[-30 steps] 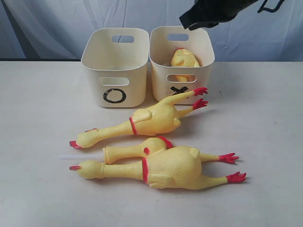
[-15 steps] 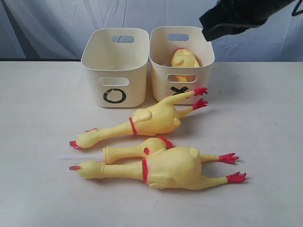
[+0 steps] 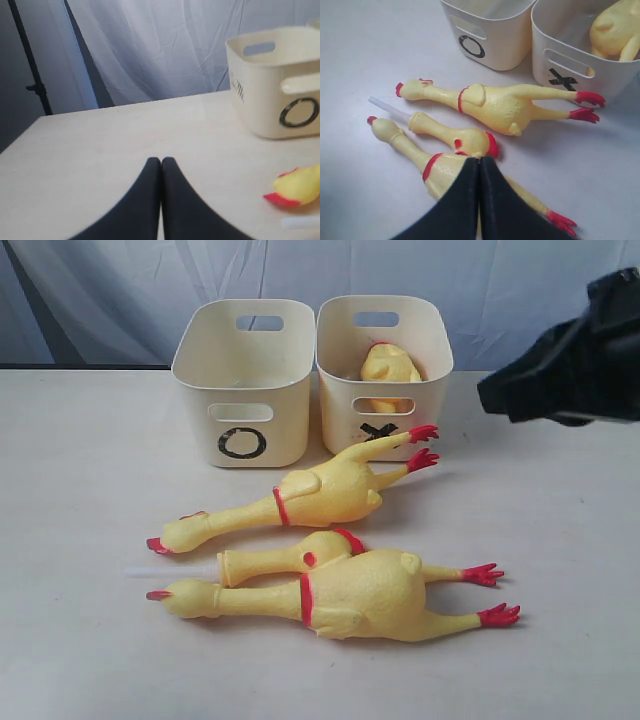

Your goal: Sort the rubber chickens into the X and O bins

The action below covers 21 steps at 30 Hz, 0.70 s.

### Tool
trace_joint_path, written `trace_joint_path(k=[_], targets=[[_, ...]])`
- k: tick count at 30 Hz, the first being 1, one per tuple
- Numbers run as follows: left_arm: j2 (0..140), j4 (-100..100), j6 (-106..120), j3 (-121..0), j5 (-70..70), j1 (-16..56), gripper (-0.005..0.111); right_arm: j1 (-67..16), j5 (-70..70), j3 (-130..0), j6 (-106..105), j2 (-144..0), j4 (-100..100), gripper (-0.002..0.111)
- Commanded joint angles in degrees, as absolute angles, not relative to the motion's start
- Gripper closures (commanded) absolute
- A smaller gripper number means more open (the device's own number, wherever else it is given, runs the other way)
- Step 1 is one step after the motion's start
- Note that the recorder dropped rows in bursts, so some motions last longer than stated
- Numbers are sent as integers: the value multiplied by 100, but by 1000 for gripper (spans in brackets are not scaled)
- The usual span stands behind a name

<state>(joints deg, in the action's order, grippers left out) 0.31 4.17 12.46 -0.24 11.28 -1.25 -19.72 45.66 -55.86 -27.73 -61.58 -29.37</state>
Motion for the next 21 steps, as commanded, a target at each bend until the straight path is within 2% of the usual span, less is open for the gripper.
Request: trace_joint_path(k=[1, 4, 7, 9, 16, 21], targets=[[0, 2416, 1249, 0, 456, -157, 107, -1943, 4266, -4593, -2756, -5090, -3352, 109], [0, 3436, 1202, 0, -445, -157, 107, -1943, 4228, -3802, -2756, -4069, -3473, 109], [0, 4619, 80, 0, -867, -157, 107, -1943, 4228, -3270, -2756, -3158, -3599, 109], [0, 4618, -417, -18, -887, -157, 107, -1943, 4294, -3111, -2756, -2676, -3610, 109], [22, 3383, -281, -1520, 683, -157, 107, -1943, 4666, -3040, -2742, -1743, -3610, 109], [924, 3751, 1313, -2416, 1398, -157, 107, -1943, 4687, -3040, -2742, -1616, -3504, 109]])
